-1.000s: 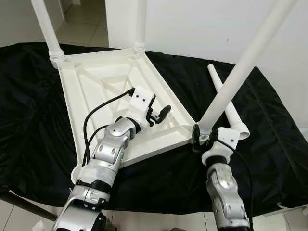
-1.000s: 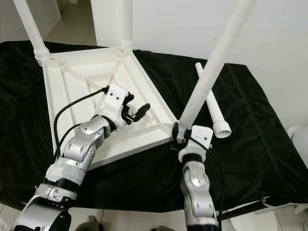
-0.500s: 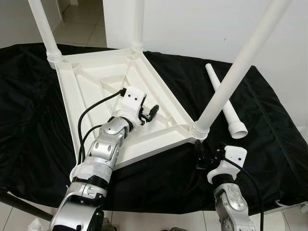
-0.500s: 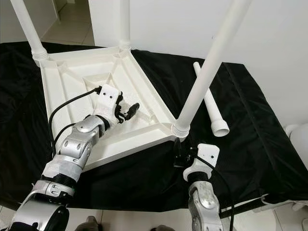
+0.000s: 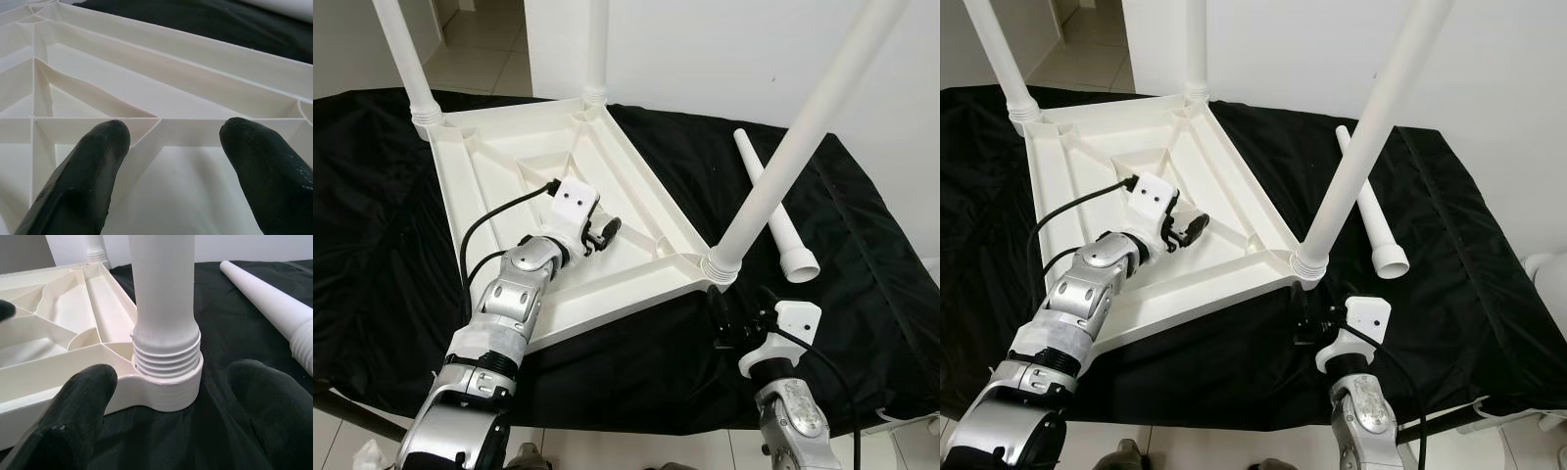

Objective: Building children table

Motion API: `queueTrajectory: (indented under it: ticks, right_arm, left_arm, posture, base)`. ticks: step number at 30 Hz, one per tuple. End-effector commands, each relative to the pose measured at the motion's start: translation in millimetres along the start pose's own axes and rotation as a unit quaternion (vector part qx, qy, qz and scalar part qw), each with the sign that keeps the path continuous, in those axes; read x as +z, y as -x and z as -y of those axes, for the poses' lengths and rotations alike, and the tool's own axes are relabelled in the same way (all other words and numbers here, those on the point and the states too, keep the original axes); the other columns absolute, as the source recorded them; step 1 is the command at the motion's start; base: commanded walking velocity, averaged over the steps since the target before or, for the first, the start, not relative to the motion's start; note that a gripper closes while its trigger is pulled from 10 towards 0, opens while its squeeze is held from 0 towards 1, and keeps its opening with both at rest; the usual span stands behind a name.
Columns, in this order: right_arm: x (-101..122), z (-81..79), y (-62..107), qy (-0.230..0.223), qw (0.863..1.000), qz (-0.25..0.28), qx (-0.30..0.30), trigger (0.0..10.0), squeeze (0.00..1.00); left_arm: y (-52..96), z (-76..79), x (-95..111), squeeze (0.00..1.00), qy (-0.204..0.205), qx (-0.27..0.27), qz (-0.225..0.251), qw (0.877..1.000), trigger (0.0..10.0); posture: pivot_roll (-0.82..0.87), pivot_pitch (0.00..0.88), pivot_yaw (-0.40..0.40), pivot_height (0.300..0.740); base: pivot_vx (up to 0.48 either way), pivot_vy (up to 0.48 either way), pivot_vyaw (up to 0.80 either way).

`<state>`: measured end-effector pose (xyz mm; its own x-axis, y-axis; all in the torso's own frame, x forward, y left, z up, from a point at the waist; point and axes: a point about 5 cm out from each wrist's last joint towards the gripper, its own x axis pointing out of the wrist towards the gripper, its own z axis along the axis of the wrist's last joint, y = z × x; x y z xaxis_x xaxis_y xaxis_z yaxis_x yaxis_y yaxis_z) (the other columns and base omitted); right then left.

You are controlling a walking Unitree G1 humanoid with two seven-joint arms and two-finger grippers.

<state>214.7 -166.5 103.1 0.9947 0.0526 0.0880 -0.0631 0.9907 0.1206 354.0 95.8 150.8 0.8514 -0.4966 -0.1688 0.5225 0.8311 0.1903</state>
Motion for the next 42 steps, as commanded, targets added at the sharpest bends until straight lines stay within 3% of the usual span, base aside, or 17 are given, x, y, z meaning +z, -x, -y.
queueTrajectory:
  ticks: [1, 11, 14, 22, 26, 31, 42]
  right_arm:
    - [3, 0.0, 0.0, -0.002, 1.000, 0.008, 0.003, 10.0, 0.00]
    - [5, -6.0, -5.3, -0.007, 1.000, 0.018, 0.010, 10.0, 0.00]
    - [5, -7.4, -5.7, -0.010, 1.000, 0.020, 0.007, 10.0, 0.00]
    - [5, -9.9, -5.9, -0.012, 1.000, 0.020, 0.007, 10.0, 0.00]
    - [4, -10.2, -6.1, -0.012, 1.000, 0.020, 0.008, 10.0, 0.00]
    - [6, -10.8, -8.6, -0.011, 1.000, 0.022, 0.013, 10.0, 0.00]
    - [8, -9.9, -10.0, -0.005, 1.000, 0.024, 0.013, 10.0, 0.00]
  left_arm:
    - [-6.2, 1.9, 0, 0.00, -0.012, 0.015, -0.011, 1.000, 10.0]
    - [-24.5, -0.8, 2, 0.00, -0.055, 0.055, -0.050, 0.996, 10.0]
    - [-29.0, -17.7, 3, 0.00, -0.048, 0.116, -0.093, 0.988, 10.0]
    - [-25.9, -33.8, -3, 0.00, -0.027, 0.149, -0.129, 0.980, 10.0]
    - [-25.4, -35.8, -5, 0.00, -0.025, 0.152, -0.135, 0.979, 10.0]
    - [-23.0, -42.5, -14, 0.00, -0.027, 0.148, -0.176, 0.973, 10.0]
    - [-28.7, -35.8, -11, 0.00, -0.016, 0.125, -0.190, 0.974, 10.0]
  posture:
    - [0.02, 0.013, -0.059, 0.740]
    - [0.01, 0.011, -0.047, 0.740]
    - [-0.01, 0.005, -0.035, 0.740]
    - [-0.01, 0.005, -0.032, 0.740]
    - [-0.01, 0.005, -0.032, 0.740]
    - [0.00, 0.010, -0.042, 0.740]
    - [-0.02, 0.008, -0.041, 0.740]
  base:
    - [0.000, 0.000, 0.00]
    - [0.000, 0.000, 0.00]
    - [0.000, 0.000, 0.00]
    - [0.000, 0.000, 0.00]
    - [0.000, 0.000, 0.00]
    - [0.000, 0.000, 0.00]
    - [0.000, 0.000, 0.00]
